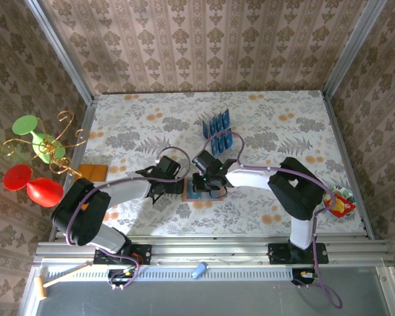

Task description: Put the credit cards into the card holder

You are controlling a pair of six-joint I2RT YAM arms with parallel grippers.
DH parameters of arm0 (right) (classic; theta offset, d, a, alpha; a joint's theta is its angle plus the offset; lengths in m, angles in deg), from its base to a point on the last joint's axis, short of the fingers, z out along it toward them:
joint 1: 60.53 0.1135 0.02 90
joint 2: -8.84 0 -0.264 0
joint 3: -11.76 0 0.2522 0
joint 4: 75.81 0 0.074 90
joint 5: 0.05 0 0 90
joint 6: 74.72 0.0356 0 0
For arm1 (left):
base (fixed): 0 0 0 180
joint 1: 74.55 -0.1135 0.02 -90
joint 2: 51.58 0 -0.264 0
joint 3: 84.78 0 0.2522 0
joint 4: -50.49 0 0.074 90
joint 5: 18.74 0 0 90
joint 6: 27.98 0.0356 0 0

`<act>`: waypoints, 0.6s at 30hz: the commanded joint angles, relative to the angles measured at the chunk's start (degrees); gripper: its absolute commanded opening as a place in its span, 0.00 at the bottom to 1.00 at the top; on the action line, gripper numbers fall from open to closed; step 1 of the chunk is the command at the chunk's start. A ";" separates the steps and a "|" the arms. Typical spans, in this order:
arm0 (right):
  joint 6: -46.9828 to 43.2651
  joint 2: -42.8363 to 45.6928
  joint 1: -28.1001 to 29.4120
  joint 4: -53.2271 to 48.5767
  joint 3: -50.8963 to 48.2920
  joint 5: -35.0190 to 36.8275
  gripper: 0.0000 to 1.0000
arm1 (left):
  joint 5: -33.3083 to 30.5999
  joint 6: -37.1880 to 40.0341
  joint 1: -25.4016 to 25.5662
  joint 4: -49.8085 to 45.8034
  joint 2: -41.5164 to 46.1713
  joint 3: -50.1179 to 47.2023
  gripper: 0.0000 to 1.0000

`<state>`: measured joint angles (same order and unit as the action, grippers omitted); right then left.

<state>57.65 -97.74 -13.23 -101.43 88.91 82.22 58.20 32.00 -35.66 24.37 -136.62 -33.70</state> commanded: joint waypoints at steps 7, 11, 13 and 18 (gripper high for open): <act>-0.01 4.93 0.02 -2.78 -1.14 3.46 0.02 | 2.43 0.80 -0.13 0.50 -2.34 -0.67 1.00; 0.16 3.64 0.05 -2.30 -1.58 3.24 0.01 | 2.36 0.84 -0.14 0.52 -2.43 -0.67 1.00; 0.16 3.00 0.00 -2.22 -1.75 3.33 0.01 | 2.44 0.82 -0.18 0.50 -2.48 -0.67 1.00; -0.01 1.87 0.02 -2.59 -1.81 3.86 0.00 | 2.51 0.95 -0.16 0.58 -2.60 -0.67 1.00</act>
<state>57.63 -94.68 -13.25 -102.00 87.80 84.17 58.22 32.00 -35.66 24.54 -136.70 -33.70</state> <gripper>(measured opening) 0.068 0.999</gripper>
